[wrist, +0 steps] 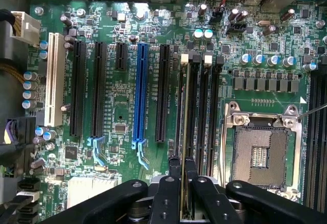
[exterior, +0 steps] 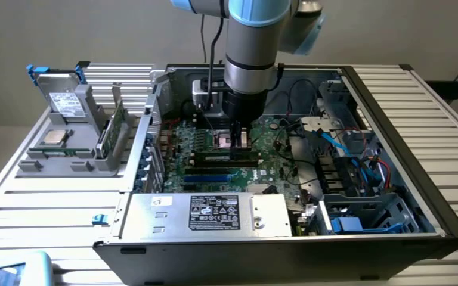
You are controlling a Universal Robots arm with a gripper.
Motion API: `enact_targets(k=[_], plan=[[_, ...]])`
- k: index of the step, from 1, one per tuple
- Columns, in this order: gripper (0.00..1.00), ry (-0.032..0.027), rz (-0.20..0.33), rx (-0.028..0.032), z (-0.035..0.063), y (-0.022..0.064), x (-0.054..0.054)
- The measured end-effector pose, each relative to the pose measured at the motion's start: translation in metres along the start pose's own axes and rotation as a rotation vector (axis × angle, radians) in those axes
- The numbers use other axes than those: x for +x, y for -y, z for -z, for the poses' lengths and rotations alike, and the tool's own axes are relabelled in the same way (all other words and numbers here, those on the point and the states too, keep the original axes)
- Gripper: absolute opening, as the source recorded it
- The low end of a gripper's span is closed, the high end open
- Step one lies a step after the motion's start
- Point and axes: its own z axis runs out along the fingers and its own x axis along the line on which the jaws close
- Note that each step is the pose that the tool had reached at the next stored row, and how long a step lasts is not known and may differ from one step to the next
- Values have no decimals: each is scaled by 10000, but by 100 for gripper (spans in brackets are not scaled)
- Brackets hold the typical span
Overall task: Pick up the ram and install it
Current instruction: 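Insert the ram into the slot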
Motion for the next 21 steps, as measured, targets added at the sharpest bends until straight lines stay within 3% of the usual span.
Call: enact_targets(k=[7,21], plan=[[15,-1,0,35,-8,-16,0],[15,-4,0,47,-64,-24,-1]])
